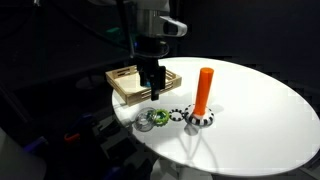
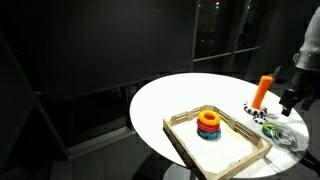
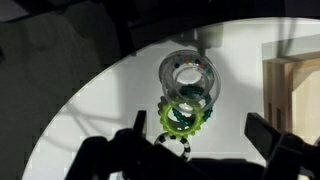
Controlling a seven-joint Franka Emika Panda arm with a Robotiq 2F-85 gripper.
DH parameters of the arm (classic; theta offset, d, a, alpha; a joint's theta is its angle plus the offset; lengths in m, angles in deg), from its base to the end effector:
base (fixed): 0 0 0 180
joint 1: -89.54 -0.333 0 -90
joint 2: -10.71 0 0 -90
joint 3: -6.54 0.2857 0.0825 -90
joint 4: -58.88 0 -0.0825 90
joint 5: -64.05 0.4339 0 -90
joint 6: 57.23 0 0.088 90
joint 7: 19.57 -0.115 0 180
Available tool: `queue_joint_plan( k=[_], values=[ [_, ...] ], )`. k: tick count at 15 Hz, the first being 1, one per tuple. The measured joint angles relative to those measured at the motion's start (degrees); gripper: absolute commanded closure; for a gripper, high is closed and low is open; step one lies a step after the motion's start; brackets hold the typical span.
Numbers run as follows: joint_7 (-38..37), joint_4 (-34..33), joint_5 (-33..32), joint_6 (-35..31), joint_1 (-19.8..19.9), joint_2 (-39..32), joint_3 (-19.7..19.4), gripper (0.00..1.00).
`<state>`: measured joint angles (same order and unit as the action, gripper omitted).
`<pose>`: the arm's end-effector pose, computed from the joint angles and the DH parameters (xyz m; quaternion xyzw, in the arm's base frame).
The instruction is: Pick up the clear ring and stack it on top of the stack that is in the wooden tray
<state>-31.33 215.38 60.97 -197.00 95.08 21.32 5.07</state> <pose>0.4123 -0.0502 0.1923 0.9884 -0.1413 -0.0527 0.0161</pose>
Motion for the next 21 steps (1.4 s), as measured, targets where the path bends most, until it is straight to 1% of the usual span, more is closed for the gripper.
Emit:
queue_joint_plan(
  k=[3,7,11,19,20,21],
  values=[
    [-0.26,2.91,-3.24,-5.00,2.07,-1.49,-0.79,0.00],
    [-1.09,3.10,-7.17,-9.89,3.35,-5.96,-1.33,0.00],
    [-2.79,2.84,-10.16,-13.65,3.39,-10.51,-1.78,0.00],
    [-2.83,1.98,-10.41,-17.53,1.66,-16.83,-3.81,0.00],
    [-2.83,1.87,-10.38,-17.83,1.29,-17.24,-4.03,0.02],
    [-2.83,1.74,-10.36,-18.05,0.96,-17.59,-4.18,0.15]
  ],
)
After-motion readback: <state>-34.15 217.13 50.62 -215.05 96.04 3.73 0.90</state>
